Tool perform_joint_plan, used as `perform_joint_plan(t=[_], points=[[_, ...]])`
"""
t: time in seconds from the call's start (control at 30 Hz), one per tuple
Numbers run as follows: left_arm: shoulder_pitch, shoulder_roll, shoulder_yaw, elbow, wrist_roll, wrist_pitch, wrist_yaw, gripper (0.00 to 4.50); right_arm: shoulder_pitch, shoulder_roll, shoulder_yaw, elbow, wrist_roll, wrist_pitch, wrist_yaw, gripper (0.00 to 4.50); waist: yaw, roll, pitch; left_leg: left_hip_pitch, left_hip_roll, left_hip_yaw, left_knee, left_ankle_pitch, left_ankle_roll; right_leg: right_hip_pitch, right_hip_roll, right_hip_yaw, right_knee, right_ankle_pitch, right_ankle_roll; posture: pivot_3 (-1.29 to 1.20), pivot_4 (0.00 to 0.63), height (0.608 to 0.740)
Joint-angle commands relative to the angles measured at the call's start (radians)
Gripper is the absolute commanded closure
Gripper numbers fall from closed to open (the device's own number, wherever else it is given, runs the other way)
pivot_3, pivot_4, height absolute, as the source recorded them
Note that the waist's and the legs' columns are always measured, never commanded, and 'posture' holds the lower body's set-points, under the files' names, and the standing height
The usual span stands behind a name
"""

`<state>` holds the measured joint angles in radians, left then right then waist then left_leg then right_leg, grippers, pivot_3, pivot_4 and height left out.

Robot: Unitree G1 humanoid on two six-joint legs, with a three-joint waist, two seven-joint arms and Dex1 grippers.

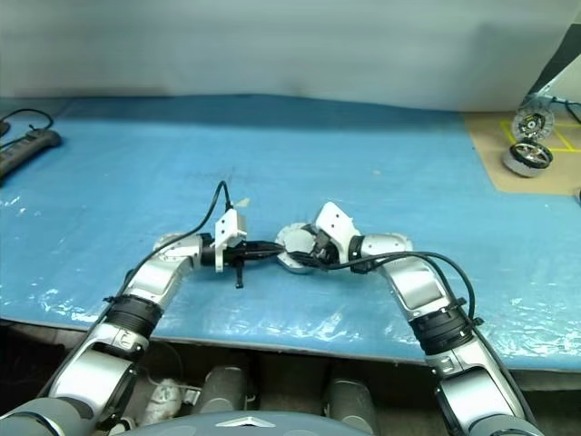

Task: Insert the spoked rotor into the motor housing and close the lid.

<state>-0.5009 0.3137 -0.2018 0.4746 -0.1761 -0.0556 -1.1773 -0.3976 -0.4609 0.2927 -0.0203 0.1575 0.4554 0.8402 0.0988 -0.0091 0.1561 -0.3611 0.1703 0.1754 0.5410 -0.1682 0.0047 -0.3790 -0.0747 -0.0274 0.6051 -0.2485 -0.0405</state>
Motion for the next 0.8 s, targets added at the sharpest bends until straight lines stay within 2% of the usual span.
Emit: perform_joint_plan(t=[0.03,0.1,0.13,0.33,0.43,0.6,0.8], points=[[-0.023,-0.02,-0.025,0.067,0.041,-0.018,0.023,4.5,0.041,0.02,0.005,0.035,0.024,0.045,0.014,0.82,0.001,0.0,0.0,0.001,0.0,0.0,0.0,0.0,0.0,0.001,0.0,0.0,0.0,0.0,0.0,0.0,0.15,0.74],[-0.034,-0.024,-0.023,0.087,0.044,-0.032,0.025,4.5,0.041,0.027,-0.018,0.019,0.057,0.07,0.03,0.18,0.002,0.0,0.0,0.001,0.0,0.0,0.0,0.0,0.0,0.002,0.0,0.0,-0.001,0.0,0.001,0.0,0.15,0.74],[-0.037,-0.025,-0.022,0.094,0.045,-0.038,0.026,4.5,0.041,0.026,-0.023,0.01,0.062,0.079,0.033,0.04,0.002,0.0,0.0,0.001,0.0,0.0,0.0,0.0,0.0,0.002,-0.001,0.0,-0.002,0.0,0.001,0.0,0.15,0.74],[-0.051,-0.029,-0.019,0.121,0.045,-0.051,0.029,4.5,0.009,0.04,-0.137,-0.108,0.196,0.234,0.022,0.04,0.004,0.0,0.0,-0.002,0.0,0.0,-0.001,0.0,0.0,0.0,-0.001,0.0,-0.003,0.0,0.001,0.0,0.15,0.74],[-0.063,-0.034,-0.019,0.138,0.046,-0.056,0.03,4.5,-0.008,0.041,-0.193,-0.154,0.231,0.241,-0.001,0.04,0.003,0.0,0.0,-0.01,0.0,0.0,-0.001,0.0,0.0,-0.008,0.0,0.0,-0.002,0.003,-0.005,0.0,0.15,0.74],[-0.073,-0.04,-0.018,0.178,0.051,-0.081,0.029,4.5,-0.024,0.069,-0.319,-0.204,0.328,0.284,-0.074,0.04,0.0,0.0,0.0,-0.022,0.0,0.0,-0.001,0.001,-0.002,-0.02,0.0,-0.001,0.0,0.004,-0.005,0.0,0.15,0.74],[-0.075,-0.041,-0.019,0.225,0.056,-0.123,0.019,4.5,0.013,0.087,-0.436,-0.223,0.452,0.416,-0.16,0.04,0.001,0.0,0.0,-0.022,0.0,0.0,-0.001,0.0,0.0,-0.019,0.0,-0.001,0.0,0.003,-0.006,0.0,0.15,0.74]])
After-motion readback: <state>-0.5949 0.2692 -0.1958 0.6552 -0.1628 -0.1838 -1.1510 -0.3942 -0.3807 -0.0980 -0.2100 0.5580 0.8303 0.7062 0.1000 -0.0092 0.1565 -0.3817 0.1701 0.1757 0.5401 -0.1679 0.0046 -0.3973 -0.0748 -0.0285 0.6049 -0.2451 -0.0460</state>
